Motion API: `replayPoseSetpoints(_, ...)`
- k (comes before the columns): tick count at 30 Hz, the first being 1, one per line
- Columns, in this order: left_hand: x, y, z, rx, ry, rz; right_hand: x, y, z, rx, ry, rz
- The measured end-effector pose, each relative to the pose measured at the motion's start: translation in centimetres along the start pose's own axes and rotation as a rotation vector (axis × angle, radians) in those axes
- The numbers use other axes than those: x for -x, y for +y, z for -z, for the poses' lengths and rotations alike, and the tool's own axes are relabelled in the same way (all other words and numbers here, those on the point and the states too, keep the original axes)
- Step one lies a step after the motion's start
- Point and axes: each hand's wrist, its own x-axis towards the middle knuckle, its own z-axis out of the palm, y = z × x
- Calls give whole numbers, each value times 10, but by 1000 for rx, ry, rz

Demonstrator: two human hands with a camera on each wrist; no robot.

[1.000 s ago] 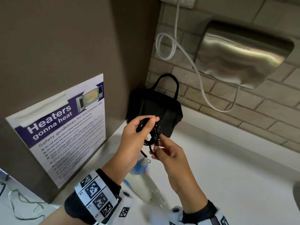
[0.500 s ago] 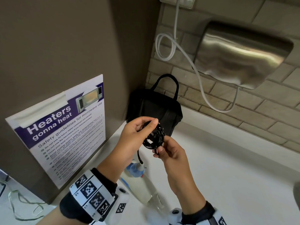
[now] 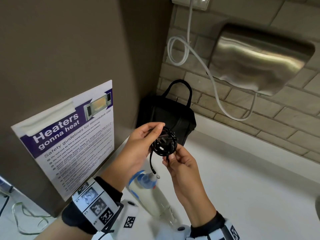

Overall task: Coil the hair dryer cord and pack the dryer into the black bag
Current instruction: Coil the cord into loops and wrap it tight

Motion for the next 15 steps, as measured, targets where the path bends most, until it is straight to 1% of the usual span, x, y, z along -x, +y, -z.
replayPoseSetpoints(2,-1,-2,3,63,2,49,-1,0,-1,-56,-3,-32)
replayPoseSetpoints(4,1,-4,3,77,7,68,0,-2,-2,-69,-33,-49)
replayPoseSetpoints(7,4,-5,3,36,22,21,-1,-7,-3,-70,-96,-24)
replayPoseSetpoints(10,11,-5,2,-36,7,-43,-3,-15,-2,-118,-137,-17)
replayPoseSetpoints(12,18,-7,-2,-74,-41,-74,-6,-20,-1,-131,-130,-14)
replayPoseSetpoints(15,28,-11,-11,-185,-184,-148,-10,-23,1,-119,-59,-2)
